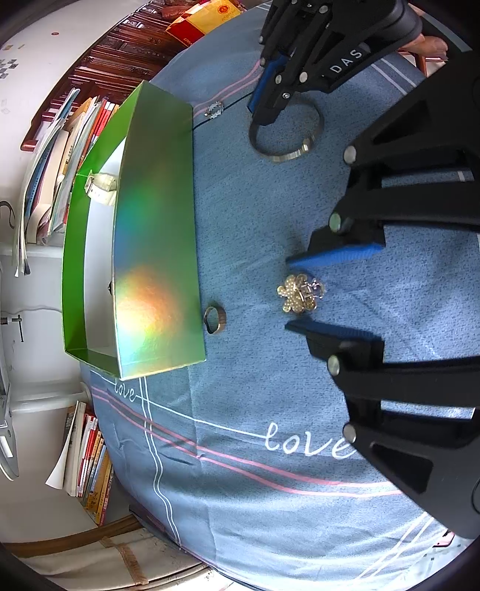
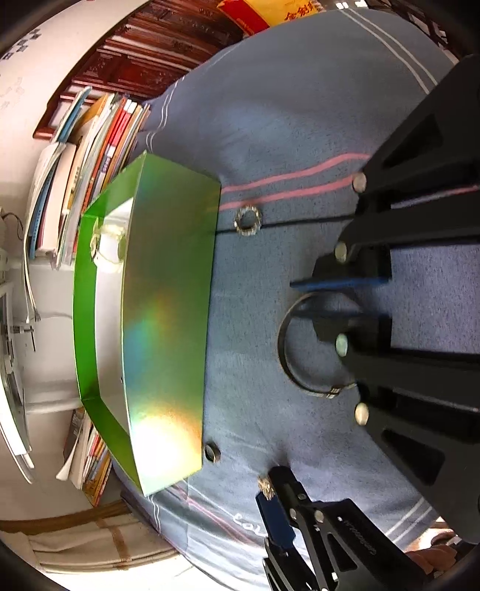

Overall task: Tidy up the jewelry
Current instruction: 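Carry the charm and bangle into the green box and open both grippers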

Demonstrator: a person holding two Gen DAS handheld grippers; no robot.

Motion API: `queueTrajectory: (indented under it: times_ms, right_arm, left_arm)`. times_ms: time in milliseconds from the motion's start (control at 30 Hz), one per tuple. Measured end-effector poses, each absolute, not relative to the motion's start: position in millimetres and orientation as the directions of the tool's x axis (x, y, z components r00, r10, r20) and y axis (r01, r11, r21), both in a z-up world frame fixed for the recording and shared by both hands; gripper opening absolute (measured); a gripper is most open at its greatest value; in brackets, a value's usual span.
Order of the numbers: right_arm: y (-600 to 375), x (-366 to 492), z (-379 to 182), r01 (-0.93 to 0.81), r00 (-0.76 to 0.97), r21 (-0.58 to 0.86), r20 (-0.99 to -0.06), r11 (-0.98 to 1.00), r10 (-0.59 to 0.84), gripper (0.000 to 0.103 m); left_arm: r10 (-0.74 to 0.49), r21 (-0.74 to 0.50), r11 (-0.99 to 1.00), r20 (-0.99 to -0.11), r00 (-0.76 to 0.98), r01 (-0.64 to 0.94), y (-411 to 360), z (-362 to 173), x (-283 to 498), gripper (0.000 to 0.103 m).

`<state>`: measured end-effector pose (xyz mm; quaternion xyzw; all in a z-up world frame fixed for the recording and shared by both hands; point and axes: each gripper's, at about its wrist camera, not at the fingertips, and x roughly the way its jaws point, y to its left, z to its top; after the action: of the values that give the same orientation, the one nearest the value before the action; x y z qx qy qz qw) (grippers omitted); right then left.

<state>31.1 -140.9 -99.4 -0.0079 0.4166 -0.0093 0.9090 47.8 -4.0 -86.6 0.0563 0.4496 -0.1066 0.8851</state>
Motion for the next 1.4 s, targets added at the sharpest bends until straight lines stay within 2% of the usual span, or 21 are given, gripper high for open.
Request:
queueTrajectory:
  times_ms: [467, 600, 767, 833, 1000, 1167, 1400]
  right_arm:
    - [-143.7, 29.0, -79.6, 0.001, 0.679, 0.009, -0.734, 1.000, 0.006, 0.005]
    - [-151.6, 32.5, -48.9, 0.007, 0.738, 0.027, -0.675, 1.000, 0.013, 0.005]
    - [-164.6, 52.4, 2.9, 0.036, 0.829, 0.042, -0.559, 0.998, -0.006, 0.005]
    - [-169.2, 64.7, 14.0, 0.048, 0.841, 0.041, -0.541, 0.998, -0.018, 0.005]
    - [-176.9, 122.5, 5.0, 0.059, 0.791, 0.038, -0.612, 0.998, -0.023, 0.005]
    - [-184.2, 162.7, -31.9, 0.106, 0.711, 0.032, -0.701, 0.994, -0.053, 0.005]
    - [-190.1, 172.5, -46.3, 0.115, 0.695, 0.033, -0.717, 0.993, -0.057, 0.007]
  left_arm:
    - [-0.136, 0.003, 0.974, -0.791, 0.596, 0.226, -1.7, -73.5, 46.0, 0.021]
    - [-0.131, 0.013, 0.977, -0.757, 0.640, 0.215, 4.1, -53.8, 45.2, 0.021]
    - [-0.130, 0.011, 0.982, -0.677, 0.724, 0.187, 12.0, -6.8, 65.4, 0.021]
    - [-0.133, 0.011, 0.983, -0.637, 0.759, 0.182, 12.1, 12.8, 78.0, 0.021]
    - [-0.148, 0.014, 0.980, -0.612, 0.777, 0.198, 0.5, 35.6, 123.4, 0.021]
    - [-0.146, 0.000, 0.979, -0.701, 0.699, 0.204, -21.6, 7.1, 181.9, 0.021]
    - [-0.182, -0.011, 0.963, -0.759, 0.625, 0.268, -57.9, -23.9, 201.2, 0.021]
